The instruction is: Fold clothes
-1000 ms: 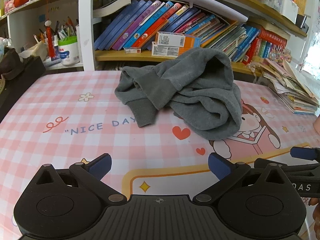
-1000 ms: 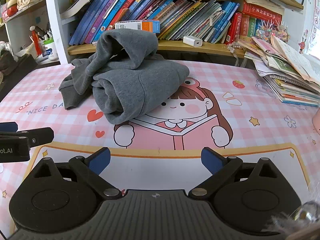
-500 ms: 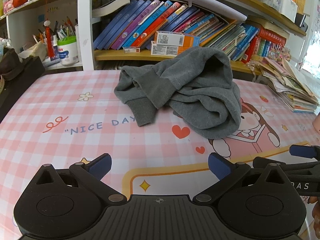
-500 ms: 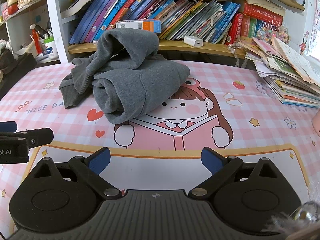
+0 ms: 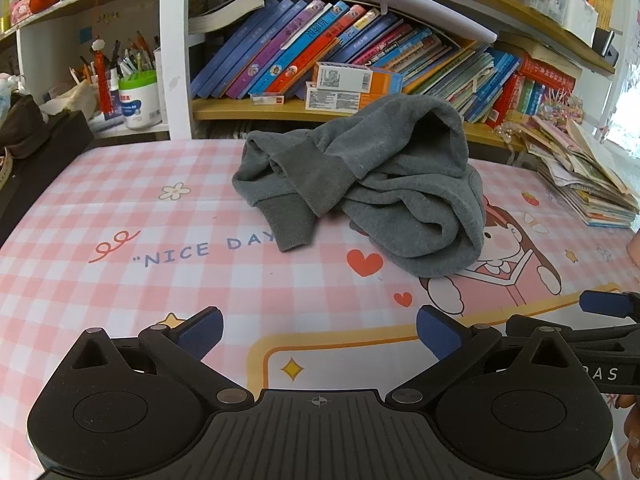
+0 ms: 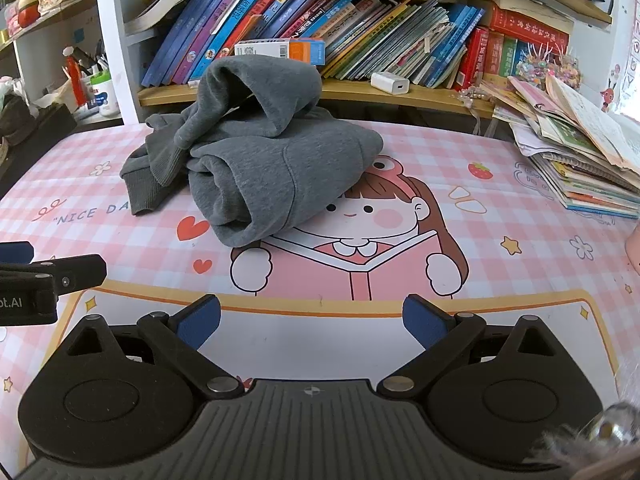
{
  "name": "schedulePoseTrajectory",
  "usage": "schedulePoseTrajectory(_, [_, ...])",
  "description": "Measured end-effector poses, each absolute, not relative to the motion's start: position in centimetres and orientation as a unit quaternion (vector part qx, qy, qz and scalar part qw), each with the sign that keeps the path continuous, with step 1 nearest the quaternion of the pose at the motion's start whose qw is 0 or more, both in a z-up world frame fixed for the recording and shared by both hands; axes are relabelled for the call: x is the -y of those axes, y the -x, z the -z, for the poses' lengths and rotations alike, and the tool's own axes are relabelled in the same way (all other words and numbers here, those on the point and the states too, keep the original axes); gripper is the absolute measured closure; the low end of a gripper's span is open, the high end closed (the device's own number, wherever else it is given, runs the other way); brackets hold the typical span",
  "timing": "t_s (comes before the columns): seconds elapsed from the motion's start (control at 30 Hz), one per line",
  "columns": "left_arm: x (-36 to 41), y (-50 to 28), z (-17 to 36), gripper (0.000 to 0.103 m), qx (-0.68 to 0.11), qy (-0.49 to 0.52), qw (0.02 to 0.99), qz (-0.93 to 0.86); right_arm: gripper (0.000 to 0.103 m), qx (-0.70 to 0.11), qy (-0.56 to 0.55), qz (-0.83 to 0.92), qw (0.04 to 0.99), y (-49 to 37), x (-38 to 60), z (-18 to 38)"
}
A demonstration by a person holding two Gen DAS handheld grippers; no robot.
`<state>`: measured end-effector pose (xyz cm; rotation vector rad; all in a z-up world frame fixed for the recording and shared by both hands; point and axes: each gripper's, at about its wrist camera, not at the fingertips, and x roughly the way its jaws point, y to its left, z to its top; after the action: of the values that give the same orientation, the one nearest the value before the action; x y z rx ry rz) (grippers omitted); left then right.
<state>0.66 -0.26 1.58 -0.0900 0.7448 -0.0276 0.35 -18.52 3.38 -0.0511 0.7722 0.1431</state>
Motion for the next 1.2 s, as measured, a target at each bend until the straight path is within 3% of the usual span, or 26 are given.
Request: schedulePoseTrajectory(1.2, [0.22,-0.72,-1.59,0.0,-0.37,0.043,0.928,0.016,0.004,-0.378,0.028,-0.074,0.922,-0.36,18.3,-3.35])
